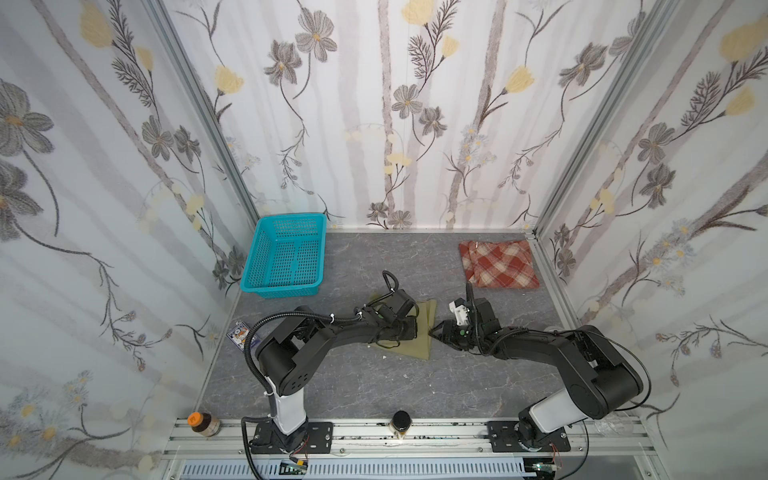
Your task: Fold and stack the skirts
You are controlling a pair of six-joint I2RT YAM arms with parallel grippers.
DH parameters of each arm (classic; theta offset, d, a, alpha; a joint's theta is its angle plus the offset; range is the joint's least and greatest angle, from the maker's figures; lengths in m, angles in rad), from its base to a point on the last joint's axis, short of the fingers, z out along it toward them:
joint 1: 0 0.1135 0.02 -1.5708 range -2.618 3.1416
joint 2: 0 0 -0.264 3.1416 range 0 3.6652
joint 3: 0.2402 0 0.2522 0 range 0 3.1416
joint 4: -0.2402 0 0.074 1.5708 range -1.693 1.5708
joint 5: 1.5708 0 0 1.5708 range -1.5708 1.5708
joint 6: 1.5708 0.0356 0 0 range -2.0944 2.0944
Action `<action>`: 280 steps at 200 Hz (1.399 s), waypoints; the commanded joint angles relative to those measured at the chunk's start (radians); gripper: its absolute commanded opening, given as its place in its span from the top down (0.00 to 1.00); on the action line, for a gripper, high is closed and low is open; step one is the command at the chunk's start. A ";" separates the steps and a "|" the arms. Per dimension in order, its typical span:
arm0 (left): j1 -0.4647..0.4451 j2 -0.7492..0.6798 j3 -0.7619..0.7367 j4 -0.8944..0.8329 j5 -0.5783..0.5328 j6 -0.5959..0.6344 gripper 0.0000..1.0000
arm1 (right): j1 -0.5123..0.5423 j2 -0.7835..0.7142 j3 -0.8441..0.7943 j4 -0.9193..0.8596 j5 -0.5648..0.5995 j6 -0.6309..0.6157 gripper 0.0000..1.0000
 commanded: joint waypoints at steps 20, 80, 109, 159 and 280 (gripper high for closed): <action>-0.001 0.004 -0.006 0.026 0.013 -0.013 0.83 | 0.009 0.048 0.004 0.015 0.027 0.029 0.53; -0.001 0.002 -0.015 0.031 0.015 -0.020 0.83 | 0.020 0.076 0.014 0.011 0.052 0.052 0.53; -0.001 0.006 -0.014 0.033 0.016 -0.023 0.83 | 0.026 0.100 0.028 0.017 0.049 0.063 0.54; -0.002 0.006 -0.012 0.039 0.019 -0.028 0.83 | 0.033 0.123 0.030 0.058 0.049 0.094 0.59; -0.005 0.017 -0.009 0.048 0.026 -0.036 0.83 | 0.065 0.209 0.074 0.112 0.055 0.126 0.81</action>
